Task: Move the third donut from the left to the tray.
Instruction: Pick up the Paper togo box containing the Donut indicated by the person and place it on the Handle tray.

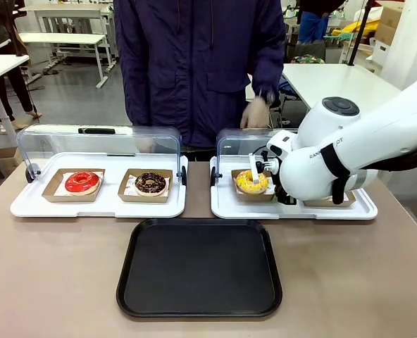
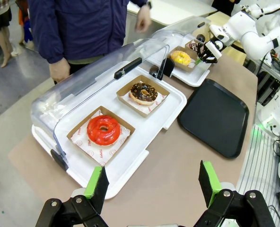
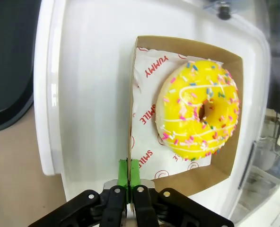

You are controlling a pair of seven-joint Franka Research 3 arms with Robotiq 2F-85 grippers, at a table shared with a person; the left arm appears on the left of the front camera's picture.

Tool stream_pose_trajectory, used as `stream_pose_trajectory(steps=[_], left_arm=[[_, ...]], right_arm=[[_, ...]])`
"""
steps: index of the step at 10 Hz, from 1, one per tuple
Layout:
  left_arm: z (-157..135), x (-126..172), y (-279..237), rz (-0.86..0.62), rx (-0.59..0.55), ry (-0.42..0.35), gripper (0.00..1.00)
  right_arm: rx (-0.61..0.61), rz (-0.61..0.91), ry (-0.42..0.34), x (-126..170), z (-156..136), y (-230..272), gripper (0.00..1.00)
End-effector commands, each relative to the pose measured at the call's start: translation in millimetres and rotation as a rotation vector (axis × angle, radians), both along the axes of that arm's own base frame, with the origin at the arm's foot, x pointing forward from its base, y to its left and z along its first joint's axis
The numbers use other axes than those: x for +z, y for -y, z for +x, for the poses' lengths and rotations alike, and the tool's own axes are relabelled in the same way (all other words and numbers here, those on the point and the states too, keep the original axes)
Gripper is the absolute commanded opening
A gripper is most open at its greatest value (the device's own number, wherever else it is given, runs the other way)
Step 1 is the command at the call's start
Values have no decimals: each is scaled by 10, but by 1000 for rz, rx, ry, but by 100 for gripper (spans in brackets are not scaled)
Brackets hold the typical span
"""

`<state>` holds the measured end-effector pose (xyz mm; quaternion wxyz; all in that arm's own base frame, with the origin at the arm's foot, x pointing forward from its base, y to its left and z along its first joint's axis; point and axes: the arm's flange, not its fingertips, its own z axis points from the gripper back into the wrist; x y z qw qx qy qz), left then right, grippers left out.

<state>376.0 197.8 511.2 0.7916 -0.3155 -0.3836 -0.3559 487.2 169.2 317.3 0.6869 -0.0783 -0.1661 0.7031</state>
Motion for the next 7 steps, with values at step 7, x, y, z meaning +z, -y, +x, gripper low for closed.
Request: stream_pose_trajectory(steps=[7], left_arm=[[-13, 21, 7, -7, -9, 14, 100]], right_arm=[[-95, 41, 15, 1006, -895, -158, 2]])
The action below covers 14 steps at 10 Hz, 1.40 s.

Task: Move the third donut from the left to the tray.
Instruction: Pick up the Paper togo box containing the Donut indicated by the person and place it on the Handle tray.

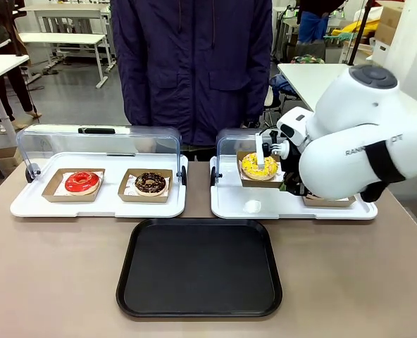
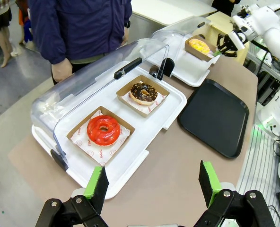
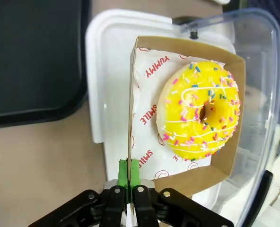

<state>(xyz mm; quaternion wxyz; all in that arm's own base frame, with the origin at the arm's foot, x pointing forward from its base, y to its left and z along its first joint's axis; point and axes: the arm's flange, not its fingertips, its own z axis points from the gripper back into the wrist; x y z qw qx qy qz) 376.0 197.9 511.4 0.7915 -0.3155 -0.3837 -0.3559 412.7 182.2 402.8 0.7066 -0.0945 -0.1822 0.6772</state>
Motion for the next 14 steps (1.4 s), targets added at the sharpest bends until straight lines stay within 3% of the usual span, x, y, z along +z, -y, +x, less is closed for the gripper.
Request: stream_pose_trajectory(steps=[1, 6, 10, 14], left_arm=[[-12, 19, 7, -7, -9, 14, 100], [-12, 19, 7, -7, -9, 14, 100], [-12, 19, 7, -7, -9, 14, 100], [-12, 19, 7, -7, -9, 14, 100]], right_arm=[[-55, 26, -34, 240, -273, -84, 2], [-27, 32, -75, 380, -908, -674, 2], [1, 13, -120, -5, -1219, -1302, 2], [-2, 30, -133, -351, -1462, -1546, 2]])
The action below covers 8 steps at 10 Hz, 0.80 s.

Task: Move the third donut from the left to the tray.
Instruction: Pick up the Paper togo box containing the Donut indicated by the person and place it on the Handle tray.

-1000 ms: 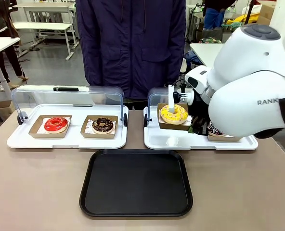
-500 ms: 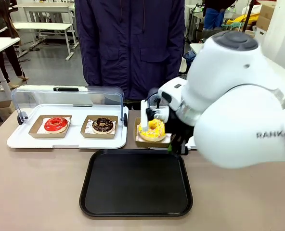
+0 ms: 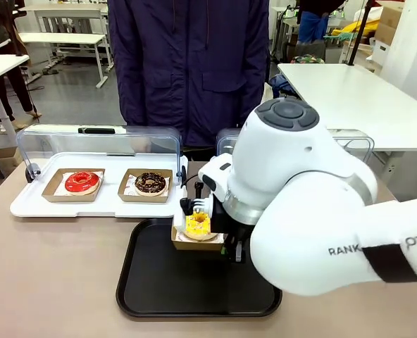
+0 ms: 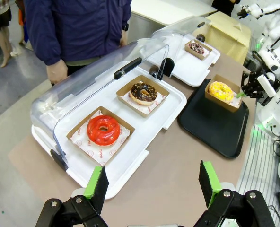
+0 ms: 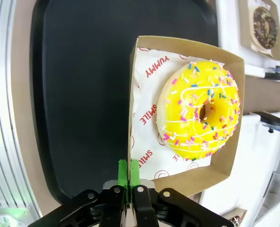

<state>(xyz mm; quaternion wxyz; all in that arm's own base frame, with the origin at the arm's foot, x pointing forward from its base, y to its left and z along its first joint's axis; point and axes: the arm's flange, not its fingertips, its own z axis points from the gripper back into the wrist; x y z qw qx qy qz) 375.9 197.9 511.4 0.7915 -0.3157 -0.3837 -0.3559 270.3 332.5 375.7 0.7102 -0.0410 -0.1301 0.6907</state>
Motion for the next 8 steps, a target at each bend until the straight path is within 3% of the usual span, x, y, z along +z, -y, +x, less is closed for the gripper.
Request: stream_pose_trajectory(steps=[1, 8], left_arm=[[-11, 19, 8, -6, -9, 14, 100], [-11, 19, 8, -6, -9, 14, 100]], right_arm=[[-34, 25, 8, -144, -91, -72, 2], [-31, 20, -43, -576, -220, -58, 2]])
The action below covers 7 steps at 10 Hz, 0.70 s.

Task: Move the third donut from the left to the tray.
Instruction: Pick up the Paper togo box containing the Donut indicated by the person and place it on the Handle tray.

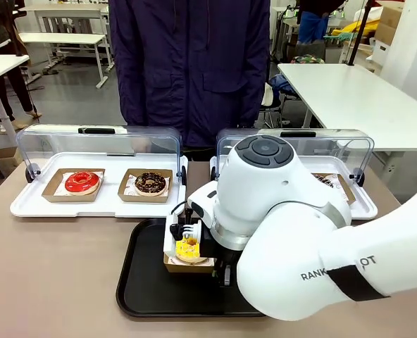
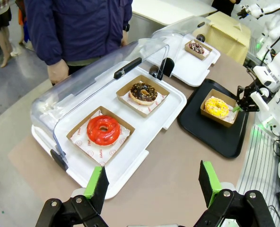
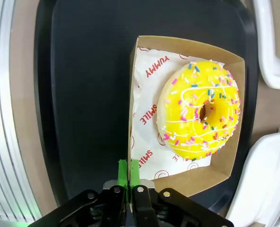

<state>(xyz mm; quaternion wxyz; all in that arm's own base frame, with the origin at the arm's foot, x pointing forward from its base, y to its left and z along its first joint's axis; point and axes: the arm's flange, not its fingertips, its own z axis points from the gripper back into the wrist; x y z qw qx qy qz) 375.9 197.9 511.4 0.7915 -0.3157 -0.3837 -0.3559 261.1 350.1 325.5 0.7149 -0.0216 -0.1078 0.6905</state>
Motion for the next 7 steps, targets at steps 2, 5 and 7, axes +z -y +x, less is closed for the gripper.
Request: stream_pose_trajectory(steps=[2, 5, 7], left_arm=[[-11, 19, 8, -6, -9, 14, 100], [-11, 19, 8, -6, -9, 14, 100], [-11, 19, 8, -6, -9, 14, 100]], right_arm=[[-24, 12, 5, -132, -135, 127, 2], [-2, 5, -25, -174, -109, 150, 2], [7, 7, -33, -179, -98, 169, 2]])
